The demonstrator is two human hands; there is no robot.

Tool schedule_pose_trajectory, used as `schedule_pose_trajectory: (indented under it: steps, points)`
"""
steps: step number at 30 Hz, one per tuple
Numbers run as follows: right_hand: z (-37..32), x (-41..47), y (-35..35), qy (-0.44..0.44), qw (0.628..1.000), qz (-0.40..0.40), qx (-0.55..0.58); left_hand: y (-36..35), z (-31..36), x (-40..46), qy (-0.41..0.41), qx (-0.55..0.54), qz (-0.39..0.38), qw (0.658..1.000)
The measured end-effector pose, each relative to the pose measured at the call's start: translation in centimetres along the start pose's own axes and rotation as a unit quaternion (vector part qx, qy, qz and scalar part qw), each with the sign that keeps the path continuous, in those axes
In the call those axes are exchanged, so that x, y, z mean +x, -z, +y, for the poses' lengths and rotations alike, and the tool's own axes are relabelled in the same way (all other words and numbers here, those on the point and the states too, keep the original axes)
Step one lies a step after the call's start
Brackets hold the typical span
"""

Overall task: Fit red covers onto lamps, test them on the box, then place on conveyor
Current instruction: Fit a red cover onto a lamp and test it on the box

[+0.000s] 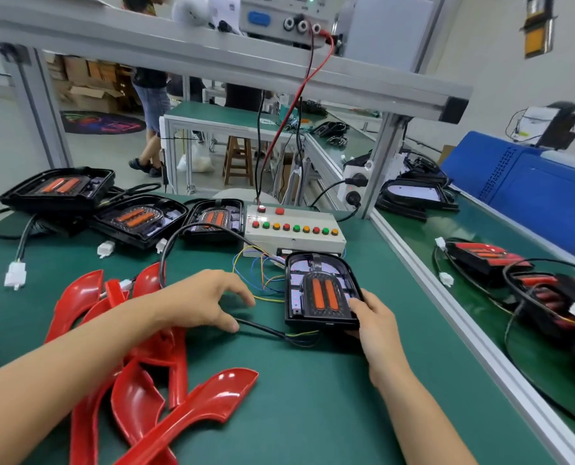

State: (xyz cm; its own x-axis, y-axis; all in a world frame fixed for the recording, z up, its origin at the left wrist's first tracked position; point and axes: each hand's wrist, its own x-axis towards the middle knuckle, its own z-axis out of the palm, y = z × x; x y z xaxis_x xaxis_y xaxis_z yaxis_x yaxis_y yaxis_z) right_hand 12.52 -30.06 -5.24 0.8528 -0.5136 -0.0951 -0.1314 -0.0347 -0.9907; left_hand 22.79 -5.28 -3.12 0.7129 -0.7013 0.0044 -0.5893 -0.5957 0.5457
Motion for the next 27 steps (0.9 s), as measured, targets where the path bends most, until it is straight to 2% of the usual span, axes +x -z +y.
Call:
schedule_pose_trajectory:
  steps: [3,8,12,17,20,23,27]
  points:
    - [0.0,0.2,-0.2,0.019,0.998,0.009,-0.057,0.5,1.7,-1.0,-0.03,-0.025,-0.003,0.999]
    - [-0.4,0.6,0.3,0.036,0.991,0.001,-0.131,-0.2,4.1,-3.2,-0.003,-0.032,-0.141,0.989]
    - [-0.3,0.5,0.7,0.054,0.977,0.015,-0.206,-1.0,4.4,-3.8,0.015,-0.012,-0.183,0.983]
    - [-0.7,-0.1,0.5,0.102,0.952,0.033,-0.285,-0.8,4.3,-4.3,0.03,-0.012,-0.182,0.983]
    - [-0.8,-0.5,0.2,0.137,0.935,0.039,-0.324,-1.2,4.0,-4.9,0.012,0.07,-0.186,0.98]
    - [-0.7,-0.7,-0.1,0.153,0.929,0.035,-0.336,-1.6,4.2,-4.9,0.008,0.12,-0.148,0.982]
    - [-0.7,-0.6,-0.3,0.16,0.923,0.036,-0.348,-1.2,3.9,-3.7,0.041,0.052,-0.082,0.994]
